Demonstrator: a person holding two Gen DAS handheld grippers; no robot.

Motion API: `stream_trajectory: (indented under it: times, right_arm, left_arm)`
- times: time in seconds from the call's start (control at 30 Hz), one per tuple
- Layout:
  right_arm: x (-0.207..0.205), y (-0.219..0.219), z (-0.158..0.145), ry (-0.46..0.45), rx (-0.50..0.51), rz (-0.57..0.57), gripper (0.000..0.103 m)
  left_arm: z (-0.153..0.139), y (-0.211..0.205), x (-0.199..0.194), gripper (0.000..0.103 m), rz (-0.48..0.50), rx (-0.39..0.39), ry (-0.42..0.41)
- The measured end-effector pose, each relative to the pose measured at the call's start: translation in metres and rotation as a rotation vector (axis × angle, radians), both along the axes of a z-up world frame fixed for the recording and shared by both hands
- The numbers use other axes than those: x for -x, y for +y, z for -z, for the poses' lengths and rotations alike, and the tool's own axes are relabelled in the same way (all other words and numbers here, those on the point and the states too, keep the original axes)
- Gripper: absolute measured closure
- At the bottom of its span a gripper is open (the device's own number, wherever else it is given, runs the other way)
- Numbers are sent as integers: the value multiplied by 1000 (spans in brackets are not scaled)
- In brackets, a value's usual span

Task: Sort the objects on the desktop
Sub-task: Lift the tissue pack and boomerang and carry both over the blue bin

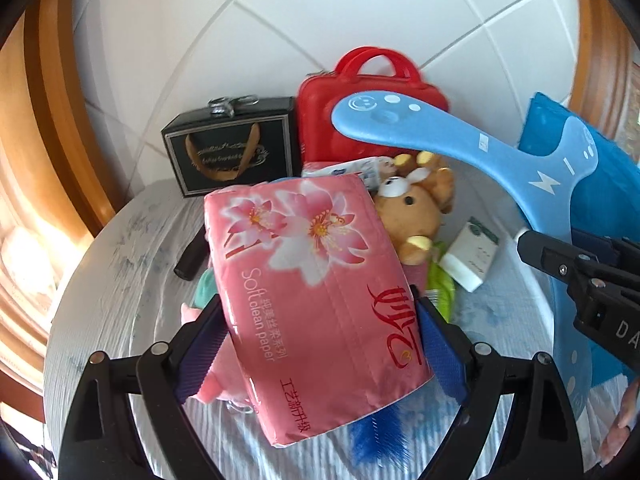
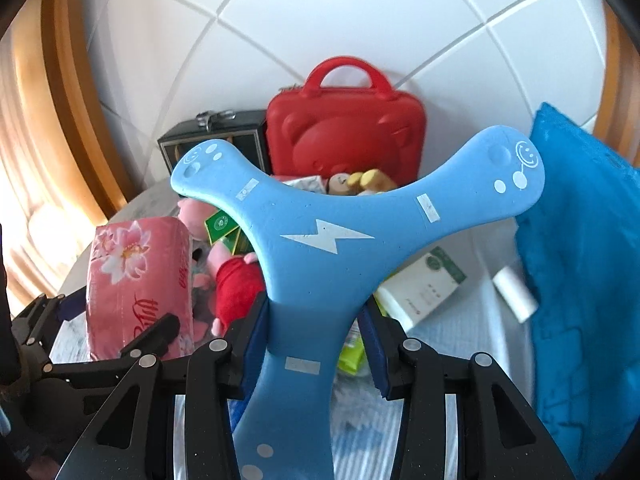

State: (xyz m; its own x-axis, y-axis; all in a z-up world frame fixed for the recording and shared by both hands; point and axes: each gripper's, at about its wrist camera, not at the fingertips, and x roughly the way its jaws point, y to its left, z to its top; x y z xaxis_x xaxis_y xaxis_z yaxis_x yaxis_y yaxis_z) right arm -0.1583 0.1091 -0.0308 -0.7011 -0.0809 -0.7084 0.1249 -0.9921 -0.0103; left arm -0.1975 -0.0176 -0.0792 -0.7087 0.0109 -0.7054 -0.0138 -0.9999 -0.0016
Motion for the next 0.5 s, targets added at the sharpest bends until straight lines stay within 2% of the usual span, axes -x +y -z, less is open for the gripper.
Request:
stream_trajectory:
  times: [0.3, 0.5]
  right_arm:
    - [-55, 49, -50, 118, -6, 77, 60]
    - [-95, 118, -98, 236, -12, 181, 60]
  left_arm:
    - [-38, 58, -33, 12, 88, 6, 86]
    - [-71, 120, -47, 12, 166, -5, 169]
